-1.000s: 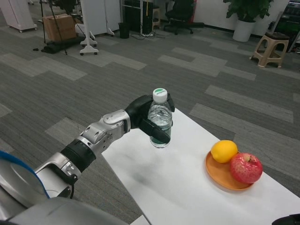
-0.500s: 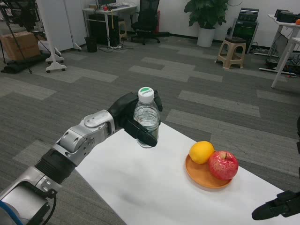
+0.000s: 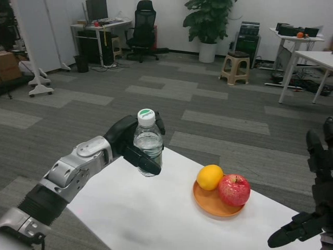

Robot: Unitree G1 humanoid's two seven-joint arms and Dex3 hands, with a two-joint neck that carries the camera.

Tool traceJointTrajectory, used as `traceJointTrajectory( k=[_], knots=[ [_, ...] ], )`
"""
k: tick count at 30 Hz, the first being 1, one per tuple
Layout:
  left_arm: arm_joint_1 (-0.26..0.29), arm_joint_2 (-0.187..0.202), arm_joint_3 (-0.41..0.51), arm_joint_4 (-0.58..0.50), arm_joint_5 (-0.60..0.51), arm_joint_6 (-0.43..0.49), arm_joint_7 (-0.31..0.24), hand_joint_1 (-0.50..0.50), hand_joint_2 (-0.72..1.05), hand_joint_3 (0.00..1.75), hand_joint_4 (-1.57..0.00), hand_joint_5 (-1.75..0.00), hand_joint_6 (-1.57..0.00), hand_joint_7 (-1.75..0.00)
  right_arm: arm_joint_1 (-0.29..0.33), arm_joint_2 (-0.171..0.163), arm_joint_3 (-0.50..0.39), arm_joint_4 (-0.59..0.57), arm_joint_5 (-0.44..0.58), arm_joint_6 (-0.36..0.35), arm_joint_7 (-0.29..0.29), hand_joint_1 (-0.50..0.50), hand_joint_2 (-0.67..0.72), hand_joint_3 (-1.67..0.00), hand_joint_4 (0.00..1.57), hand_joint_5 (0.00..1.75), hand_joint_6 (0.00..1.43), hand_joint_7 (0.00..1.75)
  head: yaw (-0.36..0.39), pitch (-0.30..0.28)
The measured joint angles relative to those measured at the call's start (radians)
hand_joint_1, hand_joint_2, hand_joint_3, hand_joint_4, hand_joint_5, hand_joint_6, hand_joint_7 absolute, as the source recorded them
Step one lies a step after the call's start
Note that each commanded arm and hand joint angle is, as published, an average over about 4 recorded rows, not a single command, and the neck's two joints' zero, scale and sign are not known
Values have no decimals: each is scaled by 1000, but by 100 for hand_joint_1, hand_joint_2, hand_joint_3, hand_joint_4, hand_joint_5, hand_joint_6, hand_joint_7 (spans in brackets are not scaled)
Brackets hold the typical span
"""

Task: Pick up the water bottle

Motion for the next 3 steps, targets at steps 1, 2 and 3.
traceJointTrajectory(
  k=[1, 2, 3],
  knots=[
    [0, 0, 0, 0, 0, 0, 0, 50, 60, 0, -92, -175, -92, -161, 0, 0, 0, -1, 0, 0, 0, -17, 65, 0, 0, 0, 0, 0, -4, 2],
    [0, 0, 0, -1, 0, 0, 0, 50, 60, 0, -92, -175, -92, -161, 0, 0, 0, -3, 0, 0, 0, -17, 65, 0, 0, 0, 0, 0, -5, 4],
    [0, 0, 0, -1, 0, 0, 0, 50, 60, 0, -91, -175, -92, -161, 0, 0, 0, -4, 0, 0, 0, -17, 64, 0, 0, 0, 0, 0, -6, 5]
  ],
)
